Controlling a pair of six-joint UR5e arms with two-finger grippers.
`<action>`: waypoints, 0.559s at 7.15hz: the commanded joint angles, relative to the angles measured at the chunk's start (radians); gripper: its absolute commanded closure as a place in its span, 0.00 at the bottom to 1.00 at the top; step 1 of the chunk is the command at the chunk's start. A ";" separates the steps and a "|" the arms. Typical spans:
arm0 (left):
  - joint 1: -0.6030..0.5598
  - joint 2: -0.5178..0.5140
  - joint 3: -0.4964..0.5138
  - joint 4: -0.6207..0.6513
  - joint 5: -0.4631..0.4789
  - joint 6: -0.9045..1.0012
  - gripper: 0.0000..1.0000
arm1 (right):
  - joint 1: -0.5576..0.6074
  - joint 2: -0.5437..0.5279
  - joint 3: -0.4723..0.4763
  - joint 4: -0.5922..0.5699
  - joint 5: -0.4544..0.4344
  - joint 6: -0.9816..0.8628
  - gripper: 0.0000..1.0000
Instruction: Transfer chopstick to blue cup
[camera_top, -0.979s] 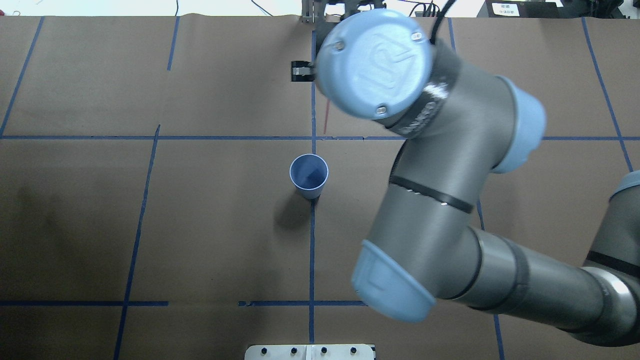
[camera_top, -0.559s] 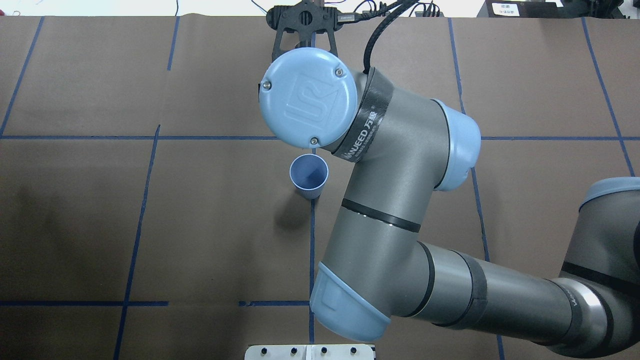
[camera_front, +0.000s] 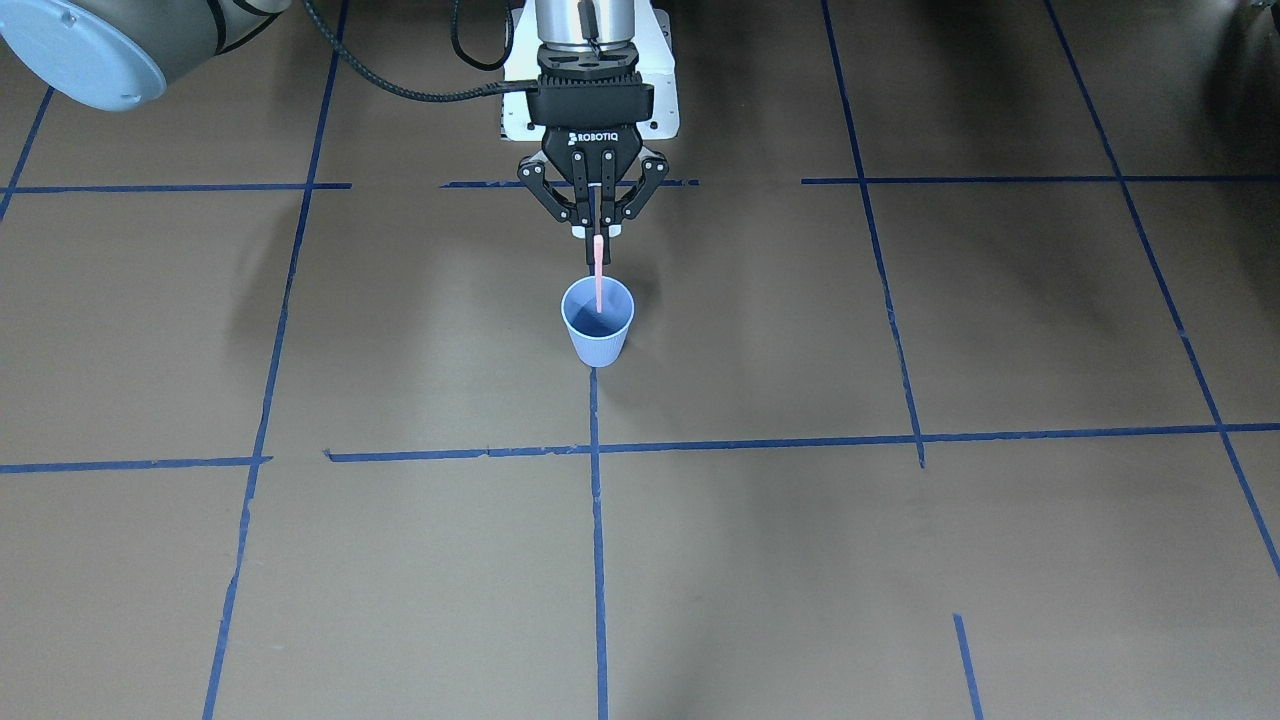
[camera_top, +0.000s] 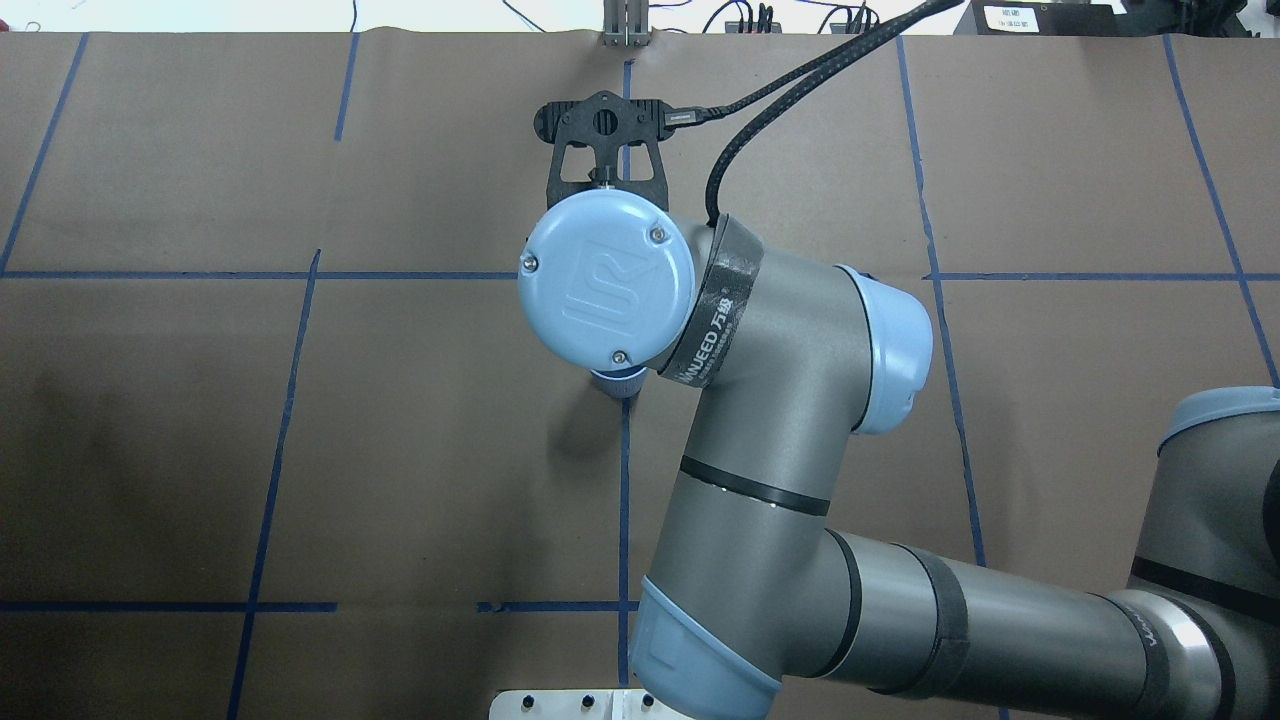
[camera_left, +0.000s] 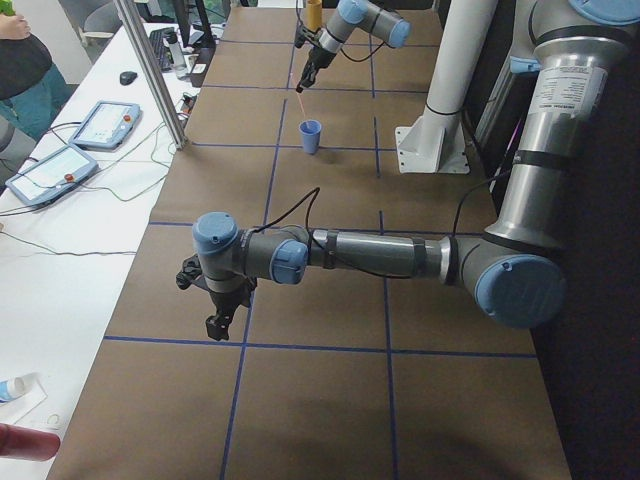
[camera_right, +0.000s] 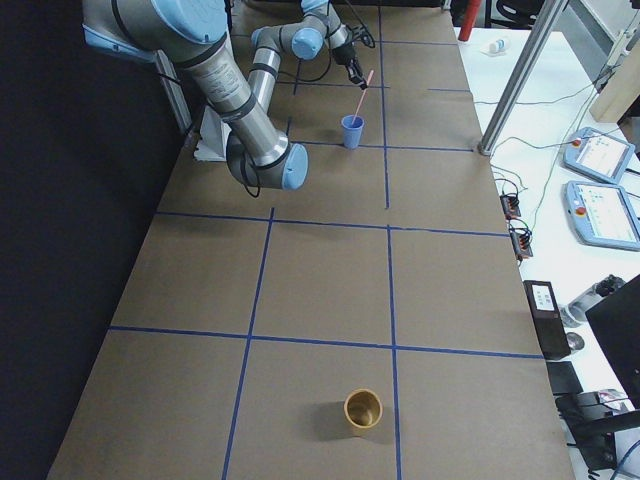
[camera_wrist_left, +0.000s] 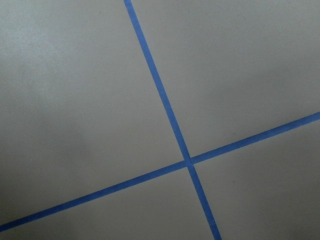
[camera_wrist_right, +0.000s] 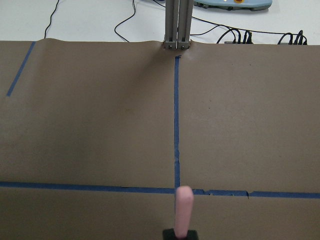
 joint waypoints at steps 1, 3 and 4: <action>0.000 -0.002 -0.004 0.001 0.000 -0.004 0.00 | -0.016 -0.027 0.009 0.005 -0.009 0.015 0.01; 0.000 -0.003 -0.005 0.001 0.000 -0.007 0.00 | -0.016 -0.029 0.030 0.009 -0.002 0.014 0.00; 0.000 -0.003 -0.005 0.004 0.000 -0.007 0.00 | -0.008 -0.036 0.070 -0.008 0.015 0.011 0.00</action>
